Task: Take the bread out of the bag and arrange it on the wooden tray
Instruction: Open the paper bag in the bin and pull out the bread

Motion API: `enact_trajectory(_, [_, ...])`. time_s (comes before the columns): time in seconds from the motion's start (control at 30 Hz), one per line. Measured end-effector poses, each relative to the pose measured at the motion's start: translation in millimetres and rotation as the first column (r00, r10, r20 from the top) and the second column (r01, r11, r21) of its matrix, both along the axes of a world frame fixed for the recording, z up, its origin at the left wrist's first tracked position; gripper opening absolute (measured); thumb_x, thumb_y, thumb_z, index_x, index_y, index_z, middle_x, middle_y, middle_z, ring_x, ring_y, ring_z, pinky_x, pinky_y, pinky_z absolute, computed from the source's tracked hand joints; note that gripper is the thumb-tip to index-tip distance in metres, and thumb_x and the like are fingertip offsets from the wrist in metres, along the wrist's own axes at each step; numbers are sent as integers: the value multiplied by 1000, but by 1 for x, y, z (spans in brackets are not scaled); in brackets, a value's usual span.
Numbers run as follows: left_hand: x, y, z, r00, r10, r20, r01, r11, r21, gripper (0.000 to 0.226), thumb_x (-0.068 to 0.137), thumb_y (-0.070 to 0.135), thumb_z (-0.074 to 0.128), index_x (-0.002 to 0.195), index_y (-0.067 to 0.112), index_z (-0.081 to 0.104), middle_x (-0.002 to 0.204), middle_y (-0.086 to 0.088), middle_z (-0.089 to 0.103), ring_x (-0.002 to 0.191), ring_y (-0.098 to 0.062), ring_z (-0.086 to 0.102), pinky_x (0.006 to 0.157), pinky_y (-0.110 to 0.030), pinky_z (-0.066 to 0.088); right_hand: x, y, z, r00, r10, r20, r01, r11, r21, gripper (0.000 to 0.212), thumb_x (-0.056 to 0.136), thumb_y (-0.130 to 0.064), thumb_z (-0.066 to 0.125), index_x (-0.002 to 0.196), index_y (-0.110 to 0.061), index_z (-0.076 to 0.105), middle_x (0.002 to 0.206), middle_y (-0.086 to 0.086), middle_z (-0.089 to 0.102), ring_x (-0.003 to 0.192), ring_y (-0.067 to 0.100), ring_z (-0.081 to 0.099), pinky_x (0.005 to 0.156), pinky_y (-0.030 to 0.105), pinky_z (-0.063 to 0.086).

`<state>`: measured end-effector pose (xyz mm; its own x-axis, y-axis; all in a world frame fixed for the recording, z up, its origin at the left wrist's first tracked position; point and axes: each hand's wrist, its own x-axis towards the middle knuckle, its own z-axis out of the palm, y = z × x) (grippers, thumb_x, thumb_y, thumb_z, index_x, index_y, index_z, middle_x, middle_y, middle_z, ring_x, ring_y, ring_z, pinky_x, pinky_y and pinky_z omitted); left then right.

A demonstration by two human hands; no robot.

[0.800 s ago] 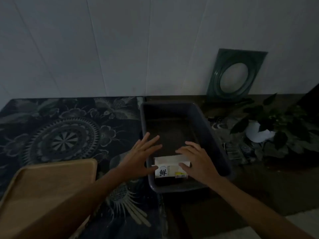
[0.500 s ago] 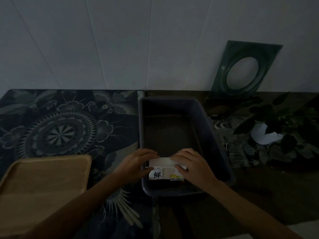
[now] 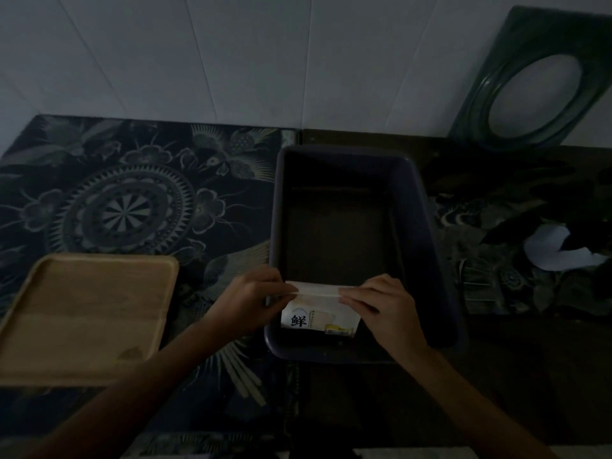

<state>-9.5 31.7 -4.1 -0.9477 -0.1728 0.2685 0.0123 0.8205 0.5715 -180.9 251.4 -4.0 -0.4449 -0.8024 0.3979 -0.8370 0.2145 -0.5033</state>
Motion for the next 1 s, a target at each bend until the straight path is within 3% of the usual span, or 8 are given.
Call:
enact_trajectory(0.17, [-6, 8, 7, 1000, -1, 17, 2, 997, -76, 16, 85, 19, 77, 100, 13, 78, 92, -1, 71, 82, -17, 66, 62, -39, 57, -6, -2, 1, 986, 40, 162, -45, 999, 24, 22, 77, -15, 85, 99, -13, 83, 83, 2, 75, 76, 21, 65, 67, 46, 56])
enact_trajectory(0.3, [-16, 15, 11, 996, -87, -16, 84, 986, -146, 23, 87, 18, 73, 110, 16, 74, 94, -1, 68, 80, -17, 64, 60, -34, 55, -8, -3, 0, 983, 68, 173, -79, 995, 55, 27, 78, -9, 85, 105, -11, 82, 89, 4, 76, 80, 23, 67, 70, 49, 57])
enact_trajectory(0.4, [-20, 13, 12, 992, -125, -16, 121, 977, -176, 29, 88, 20, 70, 118, 19, 72, 98, 0, 67, 83, -16, 64, 61, -34, 55, -11, -3, 2, 970, 59, 236, -82, 993, 88, 31, 83, -12, 81, 114, -12, 78, 93, 2, 73, 86, 19, 64, 74, 43, 58])
enact_trajectory(0.5, [-19, 10, 15, 991, -135, 2, 133, 974, -183, 33, 88, 26, 70, 121, 22, 72, 101, 1, 68, 85, -13, 64, 59, -32, 55, -11, -2, 4, 960, 43, 277, -79, 990, 120, 38, 85, -25, 80, 122, -16, 75, 97, -9, 65, 94, 9, 57, 79, 27, 53])
enact_trajectory(0.57, [-18, 10, 19, 991, -136, 4, 135, 980, -144, 30, 90, 26, 70, 119, 21, 73, 102, 1, 70, 86, -12, 66, 60, -32, 56, -10, -1, 6, 966, 36, 256, -70, 989, 128, 44, 81, -28, 84, 122, -15, 74, 101, -9, 65, 96, 8, 57, 83, 23, 50])
enact_trajectory(0.77, [-24, 12, 33, 992, -101, 79, 100, 995, 18, 21, 96, 25, 64, 112, 19, 77, 97, 5, 71, 79, -10, 68, 64, -37, 57, -7, -1, 15, 981, 23, 192, -39, 996, 80, 32, 80, -14, 86, 111, -14, 79, 97, -1, 72, 94, 17, 64, 80, 44, 59])
enact_trajectory(0.9, [-33, 7, 38, 982, -88, 168, 71, 992, 109, 19, 95, 22, 64, 109, 19, 78, 97, 6, 73, 82, -4, 66, 72, -20, 52, -6, -1, 22, 988, 11, 152, -24, 996, 81, 32, 86, -18, 82, 117, -20, 75, 102, -19, 63, 92, -6, 49, 81, 42, 57])
enact_trajectory(1.0, [-41, 2, 41, 963, -103, 248, 64, 985, 158, 18, 96, 22, 63, 107, 17, 77, 100, 5, 74, 88, -5, 67, 79, -21, 53, -4, -2, 26, 997, 25, 80, -34, 993, 114, 39, 87, -18, 80, 124, -23, 71, 105, -7, 72, 97, 5, 56, 84, 43, 55])
